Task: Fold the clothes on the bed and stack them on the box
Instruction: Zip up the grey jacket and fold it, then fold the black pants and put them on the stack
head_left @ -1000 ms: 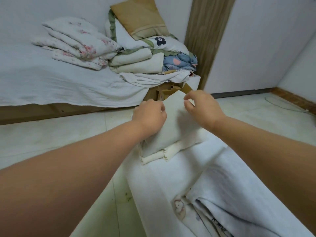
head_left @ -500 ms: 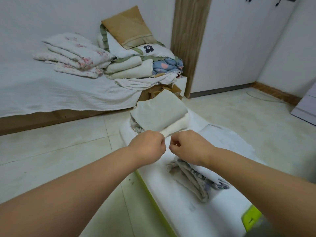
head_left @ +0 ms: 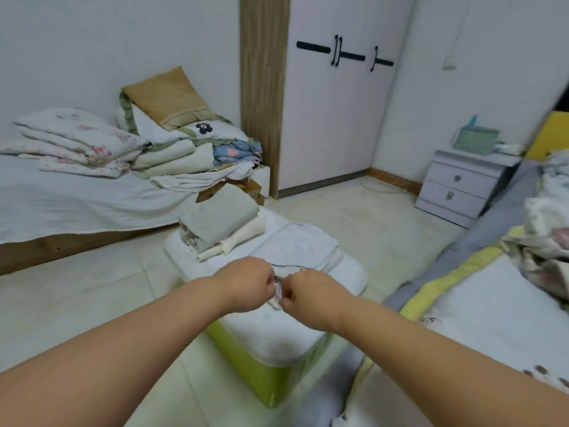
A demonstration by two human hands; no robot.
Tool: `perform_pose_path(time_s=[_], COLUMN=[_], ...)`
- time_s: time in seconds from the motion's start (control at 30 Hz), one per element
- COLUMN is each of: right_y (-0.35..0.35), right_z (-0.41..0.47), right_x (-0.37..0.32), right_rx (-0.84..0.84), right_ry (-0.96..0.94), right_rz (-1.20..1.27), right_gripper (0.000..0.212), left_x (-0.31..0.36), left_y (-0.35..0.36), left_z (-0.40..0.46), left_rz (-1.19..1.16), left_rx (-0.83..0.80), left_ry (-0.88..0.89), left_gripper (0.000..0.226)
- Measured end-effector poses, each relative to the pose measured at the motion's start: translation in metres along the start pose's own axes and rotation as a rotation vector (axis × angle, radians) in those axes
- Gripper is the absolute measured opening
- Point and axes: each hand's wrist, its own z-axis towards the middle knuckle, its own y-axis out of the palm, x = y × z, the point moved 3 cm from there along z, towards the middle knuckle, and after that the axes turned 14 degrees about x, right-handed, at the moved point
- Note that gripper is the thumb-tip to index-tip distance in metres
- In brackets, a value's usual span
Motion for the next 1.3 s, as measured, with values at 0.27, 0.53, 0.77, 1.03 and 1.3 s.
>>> perform_pose_path(time_s=[0.27, 0.53, 0.77, 1.03, 1.3], right_y=[-0.062, -0.137, -0.190, -0.231, -0.241], right_z=[-0.136, -0.289, -0.420, -0.534, -0.596], right_x=[-0.003, 0.020, 0.020, 0.032, 0.093], right_rx=[0.037, 0.215, 0.296, 0.332, 0.317], right_ry=[0.160, 0.476, 0.680, 0.819, 0.925], right_rz=[0.050, 0.042, -0.070, -0.108, -0.072], right_gripper=[0.024, 0.025, 0.025, 0.026, 0.022], left_x=[0.112, 0.216, 0.293, 0.372, 0.457], left_y=[-0.041, -0.074, -0.092, -0.091, -0.063], left_z=[-0.075, -0.147, -0.222, -0.289, -0.303], left_rz=[-0.004, -0.048, -0.152, -0.234, -0.172], left_rx=[-0.100, -0.154, -0.163, -0.198, -0.209], left_ry=[0.221, 0.432, 0.548, 0.611, 0.700], left_gripper=[0.029, 0.025, 0.018, 0.019, 0.015])
